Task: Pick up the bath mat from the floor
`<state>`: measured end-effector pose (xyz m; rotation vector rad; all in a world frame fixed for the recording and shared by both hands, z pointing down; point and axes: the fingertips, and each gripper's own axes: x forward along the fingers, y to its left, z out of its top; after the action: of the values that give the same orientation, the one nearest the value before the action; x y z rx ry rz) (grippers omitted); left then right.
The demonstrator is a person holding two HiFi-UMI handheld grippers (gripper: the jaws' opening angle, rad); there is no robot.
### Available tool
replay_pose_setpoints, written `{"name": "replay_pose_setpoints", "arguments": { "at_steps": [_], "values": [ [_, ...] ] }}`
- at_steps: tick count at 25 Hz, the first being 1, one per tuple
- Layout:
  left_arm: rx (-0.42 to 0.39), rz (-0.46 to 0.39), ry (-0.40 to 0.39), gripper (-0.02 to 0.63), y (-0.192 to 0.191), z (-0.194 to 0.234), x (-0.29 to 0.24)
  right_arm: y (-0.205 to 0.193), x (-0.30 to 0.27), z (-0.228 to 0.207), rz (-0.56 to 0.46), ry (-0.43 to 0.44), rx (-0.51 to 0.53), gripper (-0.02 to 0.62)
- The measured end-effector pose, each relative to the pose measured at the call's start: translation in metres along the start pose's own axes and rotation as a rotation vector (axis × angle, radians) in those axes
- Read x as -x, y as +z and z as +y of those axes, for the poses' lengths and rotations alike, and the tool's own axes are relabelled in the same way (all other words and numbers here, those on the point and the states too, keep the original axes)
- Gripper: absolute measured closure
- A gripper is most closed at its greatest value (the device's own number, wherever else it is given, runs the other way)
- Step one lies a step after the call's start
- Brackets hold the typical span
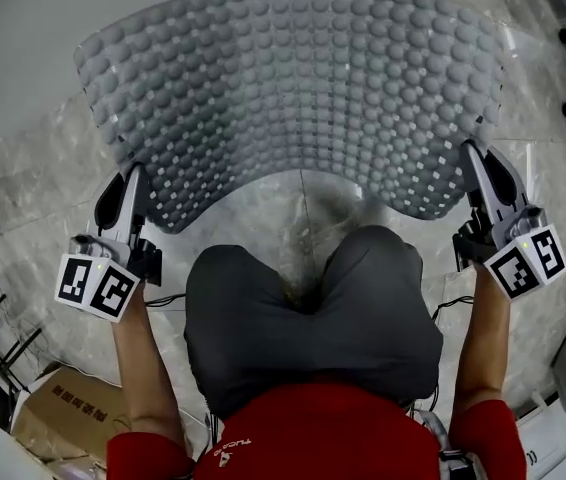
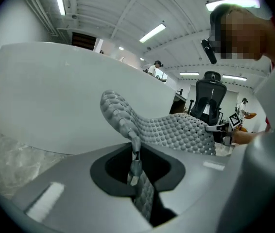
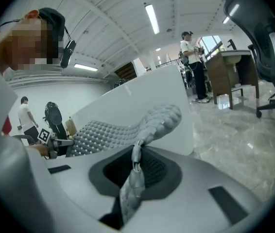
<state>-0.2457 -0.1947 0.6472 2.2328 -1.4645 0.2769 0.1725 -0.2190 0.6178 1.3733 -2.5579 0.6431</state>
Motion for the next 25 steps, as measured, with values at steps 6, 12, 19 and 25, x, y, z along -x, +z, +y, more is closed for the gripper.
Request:
{"name": "replay_pose_setpoints", "arguments": {
  "at_steps": [6,12,19,25],
  "values": [
    [-0.010,-0.046,-0.001,0.557,0.060,-0.026,0.039,0.060,0.028,0.021,-0.058,-0.023,0.010,0.560],
    [0.010,-0.088,-0.003,0.557,0.125,-0.043,0.080,0.133,0.063,0.051,-0.114,-0.043,0.007,0.560],
    [-0.002,-0.095,-0.009,0.557,0.203,-0.072,0.116,0.212,0.099,0.075,-0.131,-0.066,-0.006,0.560],
    [-0.005,-0.154,-0.014,0.557,0.319,-0.110,0.185,0.336,0.152,0.125,-0.189,-0.070,0.003,0.560]
  ]
}}
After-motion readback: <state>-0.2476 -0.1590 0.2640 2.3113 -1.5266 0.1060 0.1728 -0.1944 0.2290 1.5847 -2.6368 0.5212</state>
